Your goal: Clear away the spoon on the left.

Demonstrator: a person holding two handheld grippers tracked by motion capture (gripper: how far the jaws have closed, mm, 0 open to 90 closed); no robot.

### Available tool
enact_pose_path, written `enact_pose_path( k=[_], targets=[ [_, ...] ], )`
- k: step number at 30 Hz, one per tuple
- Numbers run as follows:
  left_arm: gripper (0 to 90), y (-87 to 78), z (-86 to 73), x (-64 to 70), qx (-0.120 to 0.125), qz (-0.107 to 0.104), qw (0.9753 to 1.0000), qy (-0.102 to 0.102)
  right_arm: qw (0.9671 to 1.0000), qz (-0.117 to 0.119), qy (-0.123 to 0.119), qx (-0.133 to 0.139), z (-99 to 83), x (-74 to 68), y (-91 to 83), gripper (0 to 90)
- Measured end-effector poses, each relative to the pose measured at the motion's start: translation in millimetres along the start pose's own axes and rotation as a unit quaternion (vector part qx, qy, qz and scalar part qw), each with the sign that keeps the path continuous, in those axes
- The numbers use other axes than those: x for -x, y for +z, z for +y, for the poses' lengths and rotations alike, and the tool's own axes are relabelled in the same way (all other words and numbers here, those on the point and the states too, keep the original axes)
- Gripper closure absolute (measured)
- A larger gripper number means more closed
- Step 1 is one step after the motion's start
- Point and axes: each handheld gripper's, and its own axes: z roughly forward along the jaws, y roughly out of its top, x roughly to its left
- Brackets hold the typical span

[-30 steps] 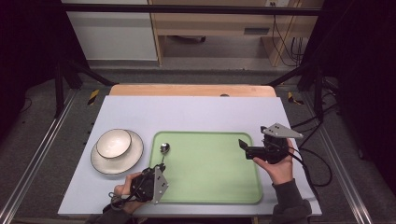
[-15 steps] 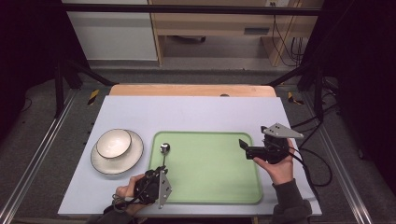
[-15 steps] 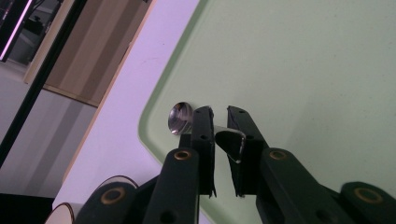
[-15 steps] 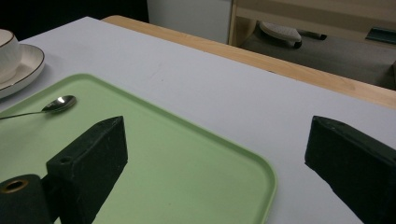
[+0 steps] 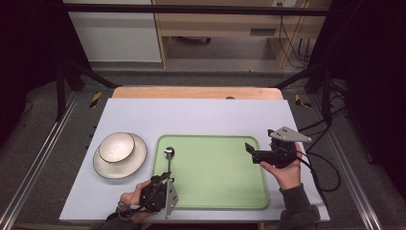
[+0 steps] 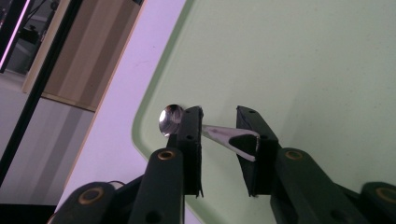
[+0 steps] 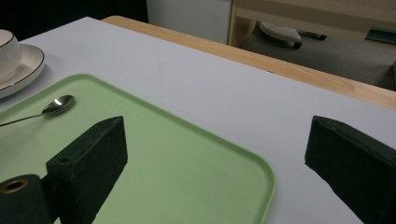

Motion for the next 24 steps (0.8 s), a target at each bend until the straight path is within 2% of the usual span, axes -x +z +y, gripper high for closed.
enact_pose_path(
  k=[11, 24],
  targets=[
    [64.6, 1.2, -0.4, -1.4, -0.005, -0.010, 0.9999, 0.003, 1.0000, 0.000, -0.001, -0.001, 0.0, 0.0, 0.1, 6.0],
    [55.5, 0.6, 0.1, -5.2, -0.011, -0.032, 0.9994, 0.001, 1.0000, 0.000, -0.001, -0.001, 0.0, 0.1, 0.0, 5.9]
  ],
)
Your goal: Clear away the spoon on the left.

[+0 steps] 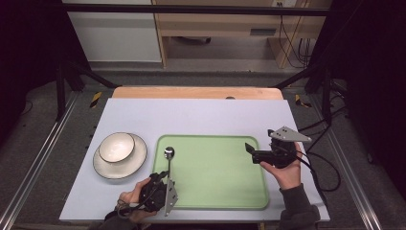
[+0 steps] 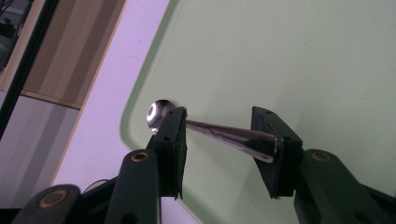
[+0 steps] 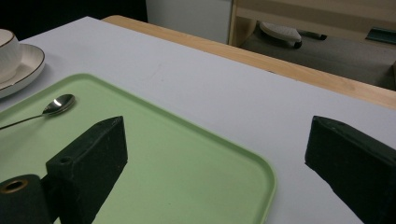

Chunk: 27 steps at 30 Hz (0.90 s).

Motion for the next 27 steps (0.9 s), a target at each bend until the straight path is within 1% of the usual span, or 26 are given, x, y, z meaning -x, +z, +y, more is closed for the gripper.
enact_pose_path(
  k=[2, 3, 6, 8, 10, 14, 15, 17, 18, 19, 27],
  targets=[
    [54.0, 0.1, 0.3, -0.2, -0.001, -0.002, 1.0000, 0.001, 1.0000, 0.000, 0.001, 0.000, 0.0, 0.0, 0.0, 5.9],
    [52.7, 1.0, 0.3, 0.3, 0.003, -0.004, 1.0000, -0.006, 1.0000, 0.000, 0.003, 0.000, 0.1, -0.4, -0.2, 5.9],
    [49.2, 1.0, 0.8, -1.1, -0.010, -0.011, 0.9999, 0.002, 1.0000, -0.001, 0.000, 0.001, 0.1, 0.1, -0.2, 5.9],
    [48.8, 1.5, 0.7, -1.1, -0.006, -0.014, 0.9999, -0.005, 1.0000, -0.001, 0.000, 0.001, 0.1, 0.1, -0.2, 5.9],
    [47.9, 1.4, 0.7, -1.8, -0.006, -0.016, 0.9998, -0.007, 1.0000, -0.001, 0.000, 0.001, 0.1, 0.1, -0.2, 5.9],
    [44.8, 1.1, 0.7, -3.9, -0.013, -0.023, 0.9996, -0.004, 1.0000, -0.001, 0.000, 0.001, 0.2, 0.2, -0.4, 5.9],
    [44.3, 0.4, 0.8, -5.1, -0.019, -0.023, 0.9995, 0.002, 1.0000, -0.001, 0.000, 0.001, 0.2, 0.3, -0.4, 5.9],
    [42.9, 0.5, 0.8, -5.6, -0.020, -0.024, 0.9995, 0.000, 1.0000, -0.001, 0.001, 0.001, 0.2, 0.3, -0.4, 5.9],
    [42.3, 1.1, 0.8, -5.3, -0.017, -0.024, 0.9995, -0.006, 1.0000, -0.001, 0.001, 0.001, 0.2, 0.3, -0.3, 5.9],
    [41.6, 1.3, 0.9, -5.8, -0.018, -0.026, 0.9995, -0.007, 1.0000, -0.001, 0.001, 0.001, 0.2, 0.2, -0.3, 5.9],
    [34.5, 2.6, 1.9, -7.2, -0.028, -0.036, 0.9990, -0.006, 1.0000, -0.001, 0.000, 0.001, 0.2, 0.4, -0.2, 5.8]
  ],
)
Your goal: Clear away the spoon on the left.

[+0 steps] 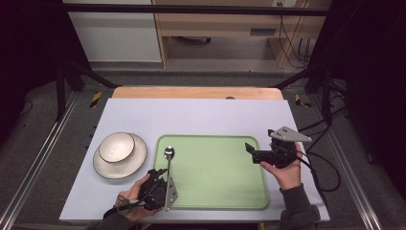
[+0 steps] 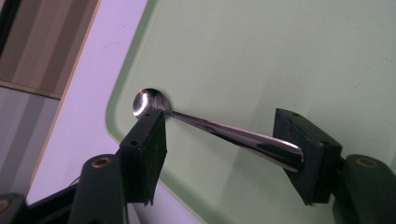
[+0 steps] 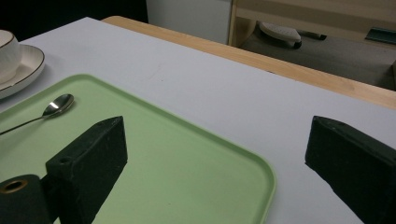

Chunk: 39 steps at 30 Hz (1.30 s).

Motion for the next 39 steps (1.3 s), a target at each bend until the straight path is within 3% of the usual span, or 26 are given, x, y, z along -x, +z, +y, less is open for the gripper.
enact_pose_path(
  k=[25, 39],
  targets=[
    [14.6, 0.8, 2.0, -5.5, -0.007, -0.028, 0.9994, -0.017, 1.0000, -0.007, 0.002, 0.001, 0.6, 1.0, -1.4, 3.7],
    [13.2, -3.4, 3.0, -9.1, 0.003, -0.041, 0.9987, -0.031, 1.0000, -0.008, 0.005, 0.000, 0.7, 0.7, -1.8, 3.4]
  ],
)
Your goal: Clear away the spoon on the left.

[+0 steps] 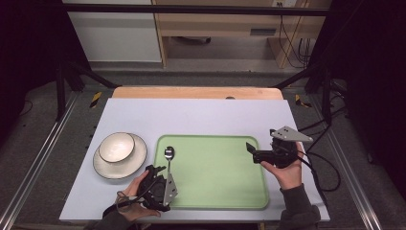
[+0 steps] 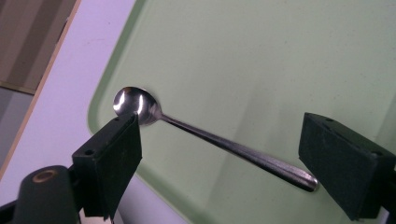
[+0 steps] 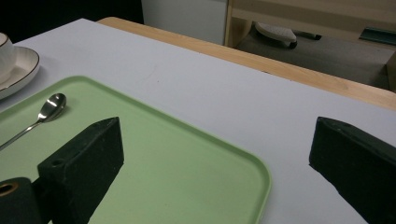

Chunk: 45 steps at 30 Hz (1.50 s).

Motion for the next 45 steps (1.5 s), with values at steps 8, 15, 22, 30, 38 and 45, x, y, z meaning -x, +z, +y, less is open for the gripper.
enact_pose_path(
  k=[8, 15, 22, 30, 38, 45],
  targets=[
    [13.2, -4.0, -2.6, -6.6, 0.018, -0.002, 0.9994, -0.030, 1.0000, -0.001, 0.001, 0.002, 0.1, 0.1, -0.1, 3.3],
    [13.3, -10.3, -8.2, -17.7, 0.040, -0.001, 0.9965, -0.073, 1.0000, -0.002, 0.002, 0.003, 0.3, 0.2, -0.7, 3.3],
    [13.6, -17.7, -15.1, -29.8, 0.065, 0.007, 0.9904, -0.122, 1.0000, -0.003, 0.003, 0.005, 0.4, 0.4, -1.1, 3.2],
    [13.5, -27.1, -29.3, -46.8, 0.104, 0.027, 0.9716, -0.211, 0.9999, -0.007, 0.003, 0.007, 0.6, 1.2, -2.0, 3.0],
    [13.6, -39.1, -46.3, -61.2, 0.143, 0.055, 0.9473, -0.281, 0.9999, -0.012, 0.003, 0.009, 0.7, 2.0, -3.2, 3.0],
    [13.5, -46.9, -59.9, -69.7, 0.167, 0.071, 0.9325, -0.312, 0.9998, -0.014, 0.004, 0.011, 0.5, 3.0, -3.8, 2.9]
  ],
)
